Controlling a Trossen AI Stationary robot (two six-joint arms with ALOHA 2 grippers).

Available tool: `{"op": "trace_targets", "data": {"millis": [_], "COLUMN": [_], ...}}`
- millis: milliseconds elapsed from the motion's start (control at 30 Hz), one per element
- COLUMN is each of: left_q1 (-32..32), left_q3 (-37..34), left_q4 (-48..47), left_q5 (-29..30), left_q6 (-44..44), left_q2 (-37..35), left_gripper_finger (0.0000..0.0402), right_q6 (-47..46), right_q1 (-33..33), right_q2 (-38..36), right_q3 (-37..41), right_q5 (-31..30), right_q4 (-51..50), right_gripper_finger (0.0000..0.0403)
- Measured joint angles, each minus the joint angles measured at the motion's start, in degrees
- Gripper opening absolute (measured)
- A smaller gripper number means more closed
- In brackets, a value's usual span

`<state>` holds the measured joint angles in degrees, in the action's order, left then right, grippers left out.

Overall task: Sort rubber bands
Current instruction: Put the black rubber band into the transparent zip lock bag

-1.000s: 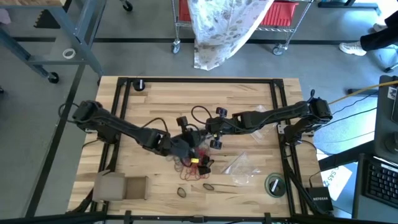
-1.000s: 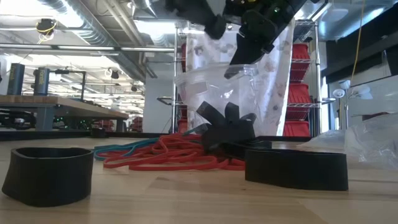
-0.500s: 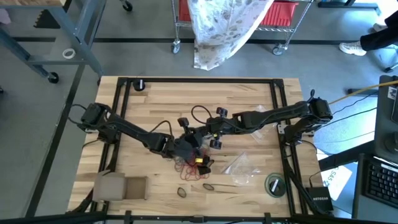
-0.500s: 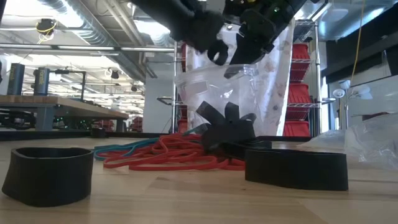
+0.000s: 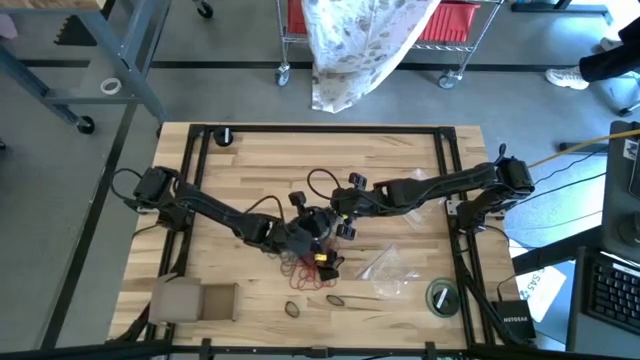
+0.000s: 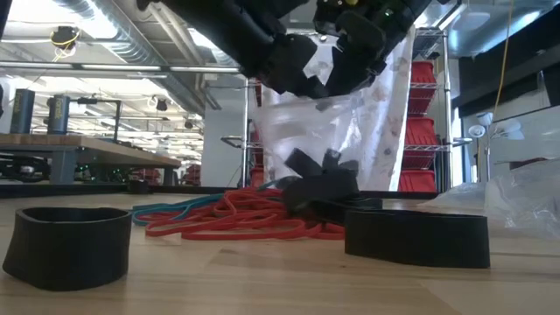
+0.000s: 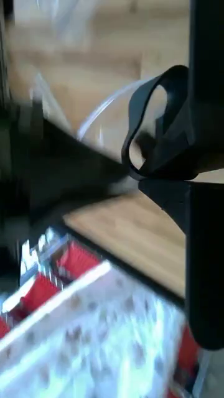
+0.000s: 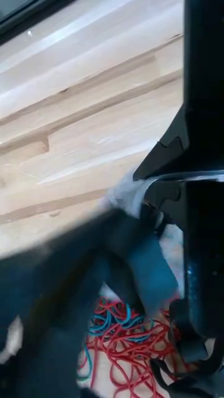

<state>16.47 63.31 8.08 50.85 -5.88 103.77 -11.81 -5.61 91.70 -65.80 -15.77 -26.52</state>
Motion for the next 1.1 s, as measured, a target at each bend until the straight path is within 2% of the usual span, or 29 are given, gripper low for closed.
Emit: {"op": "trace_targets", "data": {"millis": [433,667,867,1100], "left_q1": [1.1,0.3,-1.0,1.1], "left_q3": [0.0,0.0,0.0,0.0], "left_q4": [4.5,4.5,0.3,-0.1], "left_q5": [-1.8,-8.0,-5.9,-4.5], "left_q6": [-3.2,-3.7,2.4,2.8], "left_q2": [0.0,0.0,-0.2,-4.2], "left_gripper_finger": [0.0004,0.0005,0.0005,0.0005], "right_q6": [-3.0,-3.0,-2.5,-2.2], "right_q1": [0.0,0.0,0.0,0.0], "right_q2": [0.0,0.0,0.0,0.0], "right_q3": [0.0,0.0,0.0,0.0], "right_q5": [-2.1,-2.0,-0.2,-0.2], "right_q4": [3.0,4.6,3.8,2.4], "right_gripper_finger": [0.0001,0.0001,0.0001,0.0001]}}
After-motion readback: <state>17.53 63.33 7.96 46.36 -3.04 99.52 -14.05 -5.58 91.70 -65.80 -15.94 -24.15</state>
